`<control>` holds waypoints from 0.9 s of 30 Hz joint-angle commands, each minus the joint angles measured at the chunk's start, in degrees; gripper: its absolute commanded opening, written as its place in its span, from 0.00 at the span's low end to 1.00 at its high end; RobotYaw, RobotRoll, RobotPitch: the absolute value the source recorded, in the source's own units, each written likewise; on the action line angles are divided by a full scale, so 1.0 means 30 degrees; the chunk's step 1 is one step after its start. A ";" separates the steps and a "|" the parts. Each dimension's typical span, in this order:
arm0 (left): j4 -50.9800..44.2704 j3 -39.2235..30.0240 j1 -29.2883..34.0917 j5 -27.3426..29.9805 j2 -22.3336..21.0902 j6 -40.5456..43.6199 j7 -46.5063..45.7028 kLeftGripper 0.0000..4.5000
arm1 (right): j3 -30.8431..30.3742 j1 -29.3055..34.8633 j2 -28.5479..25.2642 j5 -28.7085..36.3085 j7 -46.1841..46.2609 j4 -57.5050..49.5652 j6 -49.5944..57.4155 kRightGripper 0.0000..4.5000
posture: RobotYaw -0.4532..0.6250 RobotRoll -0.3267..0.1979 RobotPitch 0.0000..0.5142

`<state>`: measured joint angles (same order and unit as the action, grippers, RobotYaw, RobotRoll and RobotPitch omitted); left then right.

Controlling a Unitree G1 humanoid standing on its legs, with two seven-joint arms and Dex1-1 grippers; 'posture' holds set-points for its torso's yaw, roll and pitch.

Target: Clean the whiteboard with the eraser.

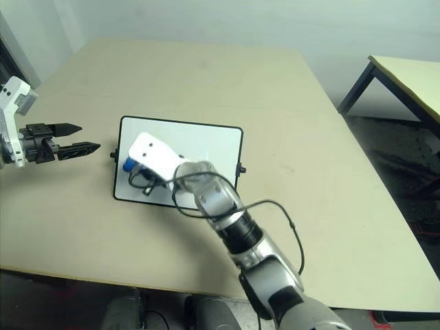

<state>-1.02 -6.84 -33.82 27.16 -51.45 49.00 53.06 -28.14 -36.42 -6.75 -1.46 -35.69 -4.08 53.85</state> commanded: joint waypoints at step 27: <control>0.0265 0.0440 -0.0781 -0.0202 -0.0303 -0.0027 0.0515 1.00 | 0.0735 -0.0949 0.1299 0.0955 0.2127 0.1528 0.1355 0.02 | 0.42 0.62 0.19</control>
<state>-0.86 -6.25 -35.67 26.95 -52.24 49.52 54.29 -28.22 -38.30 -2.45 2.06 -31.58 -3.25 57.11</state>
